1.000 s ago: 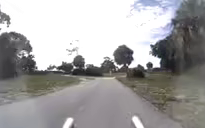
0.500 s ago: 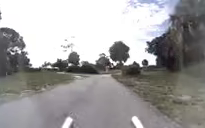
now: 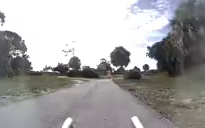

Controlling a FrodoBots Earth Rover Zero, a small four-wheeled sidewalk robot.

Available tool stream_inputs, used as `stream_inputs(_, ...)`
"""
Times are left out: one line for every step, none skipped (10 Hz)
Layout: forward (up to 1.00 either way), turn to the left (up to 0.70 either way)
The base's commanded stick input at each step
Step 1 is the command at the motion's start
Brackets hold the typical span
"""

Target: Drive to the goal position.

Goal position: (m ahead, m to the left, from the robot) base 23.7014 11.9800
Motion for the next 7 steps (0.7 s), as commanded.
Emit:
stream_inputs(0.69, 0.03)
stream_inputs(0.69, 0.03)
stream_inputs(0.69, 0.03)
stream_inputs(0.69, 0.03)
stream_inputs(0.69, 0.03)
stream_inputs(0.69, 0.03)
stream_inputs(0.69, 0.03)
